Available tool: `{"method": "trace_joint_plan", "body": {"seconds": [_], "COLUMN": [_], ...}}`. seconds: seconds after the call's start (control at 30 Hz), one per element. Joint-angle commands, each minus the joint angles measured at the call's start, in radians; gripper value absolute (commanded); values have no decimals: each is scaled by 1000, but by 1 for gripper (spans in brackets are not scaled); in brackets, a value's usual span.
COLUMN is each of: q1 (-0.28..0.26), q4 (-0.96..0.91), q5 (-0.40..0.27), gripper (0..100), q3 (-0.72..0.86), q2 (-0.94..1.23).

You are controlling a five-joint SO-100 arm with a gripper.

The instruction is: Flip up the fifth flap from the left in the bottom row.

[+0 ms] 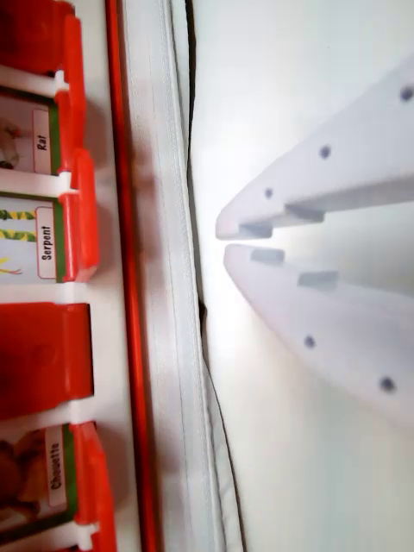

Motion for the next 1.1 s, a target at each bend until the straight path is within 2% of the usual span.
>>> {"method": "trace_joint_plan", "body": {"seconds": [0.0, 0.23, 0.77, 1.07], "q1": [11, 12, -25, -31], "q4": [-66, -75, -89, -55], "q5": [8, 15, 9, 8], "gripper": [0, 0, 0, 0], "q3": [-152, -270, -523, -581], "q2": [-77, -190, -356, -364]}}
